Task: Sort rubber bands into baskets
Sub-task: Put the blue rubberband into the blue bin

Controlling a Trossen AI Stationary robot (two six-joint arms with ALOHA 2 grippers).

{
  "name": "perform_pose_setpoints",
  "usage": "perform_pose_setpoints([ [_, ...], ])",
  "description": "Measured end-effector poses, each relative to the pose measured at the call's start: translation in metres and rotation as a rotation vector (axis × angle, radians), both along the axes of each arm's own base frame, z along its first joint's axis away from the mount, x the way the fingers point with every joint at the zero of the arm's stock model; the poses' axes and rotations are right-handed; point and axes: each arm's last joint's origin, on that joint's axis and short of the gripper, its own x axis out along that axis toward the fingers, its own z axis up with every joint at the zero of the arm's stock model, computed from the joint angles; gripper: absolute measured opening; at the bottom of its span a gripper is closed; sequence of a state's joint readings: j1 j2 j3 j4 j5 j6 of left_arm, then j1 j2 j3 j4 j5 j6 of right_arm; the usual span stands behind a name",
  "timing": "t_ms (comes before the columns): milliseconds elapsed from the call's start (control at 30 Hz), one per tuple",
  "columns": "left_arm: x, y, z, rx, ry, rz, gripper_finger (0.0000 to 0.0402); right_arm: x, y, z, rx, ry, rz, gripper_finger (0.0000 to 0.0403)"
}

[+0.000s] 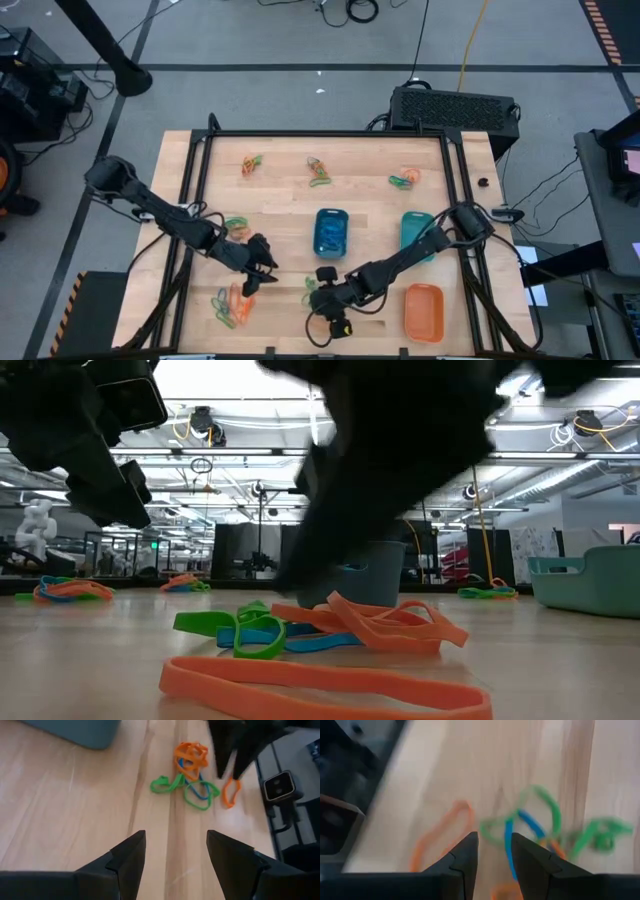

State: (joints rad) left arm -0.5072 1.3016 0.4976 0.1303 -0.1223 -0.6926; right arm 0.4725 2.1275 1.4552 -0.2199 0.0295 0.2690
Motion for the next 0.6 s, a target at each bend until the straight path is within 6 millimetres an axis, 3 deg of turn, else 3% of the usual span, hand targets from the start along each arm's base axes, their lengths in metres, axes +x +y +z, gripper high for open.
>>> perform_pose_setpoints([
  [600, 0.001, -0.0017, -0.0002, -0.022, -0.006, 0.019, 0.0217, -0.002, -0.0067, -0.0099, -0.059, 0.065, 0.018, 0.0109],
])
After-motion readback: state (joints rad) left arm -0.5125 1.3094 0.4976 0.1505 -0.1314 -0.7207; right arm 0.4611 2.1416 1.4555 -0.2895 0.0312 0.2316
